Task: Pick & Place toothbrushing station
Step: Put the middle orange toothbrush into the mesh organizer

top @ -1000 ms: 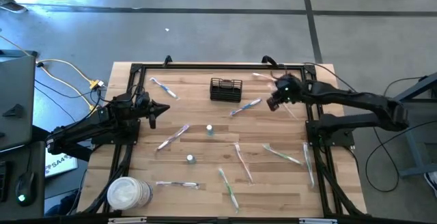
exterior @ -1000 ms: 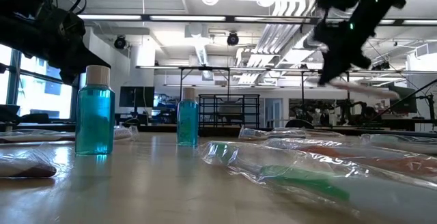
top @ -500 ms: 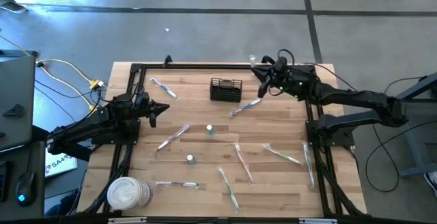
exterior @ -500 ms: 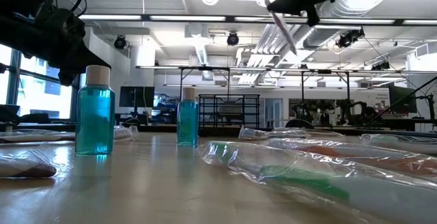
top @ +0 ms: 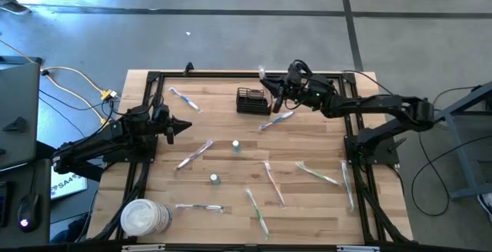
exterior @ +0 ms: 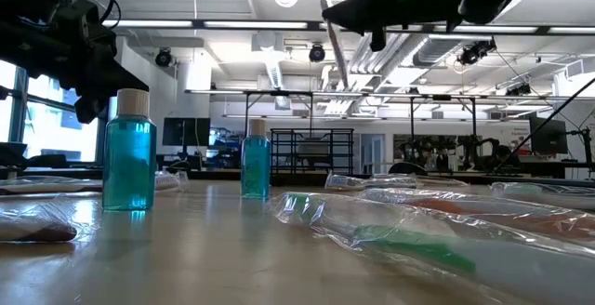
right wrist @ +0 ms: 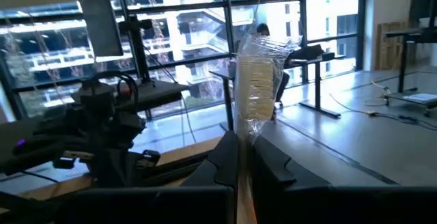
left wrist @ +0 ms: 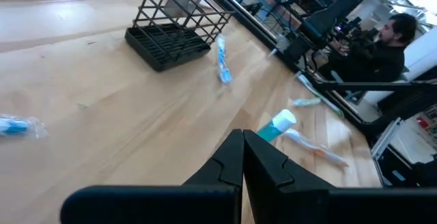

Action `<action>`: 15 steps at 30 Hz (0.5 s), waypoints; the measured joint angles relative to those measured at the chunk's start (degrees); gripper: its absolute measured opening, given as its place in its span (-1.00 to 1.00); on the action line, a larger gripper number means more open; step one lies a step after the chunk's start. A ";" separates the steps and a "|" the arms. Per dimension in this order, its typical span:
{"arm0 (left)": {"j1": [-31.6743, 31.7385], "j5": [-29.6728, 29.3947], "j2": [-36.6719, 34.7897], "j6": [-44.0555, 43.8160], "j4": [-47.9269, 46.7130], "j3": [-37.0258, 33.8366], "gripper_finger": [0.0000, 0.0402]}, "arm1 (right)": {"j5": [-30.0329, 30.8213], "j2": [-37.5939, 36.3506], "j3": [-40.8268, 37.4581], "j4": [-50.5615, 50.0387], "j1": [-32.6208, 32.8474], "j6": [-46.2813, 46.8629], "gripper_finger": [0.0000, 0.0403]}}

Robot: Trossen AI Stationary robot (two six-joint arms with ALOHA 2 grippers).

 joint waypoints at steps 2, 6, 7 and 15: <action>0.00 0.00 0.00 0.02 0.00 0.00 -0.99 | -1.74 1.17 -0.93 3.67 -1.60 2.36 -0.97; 0.00 0.00 0.00 2.04 0.00 0.00 -0.99 | -6.52 2.79 -2.56 9.82 -5.42 6.67 -0.97; 0.01 0.00 0.00 3.46 0.00 0.00 -0.99 | -7.81 3.19 -2.83 10.52 -6.40 7.60 -0.97; 0.01 -0.03 0.00 11.50 0.00 0.00 -0.99 | -15.25 7.54 -3.61 14.58 -9.88 11.20 -0.97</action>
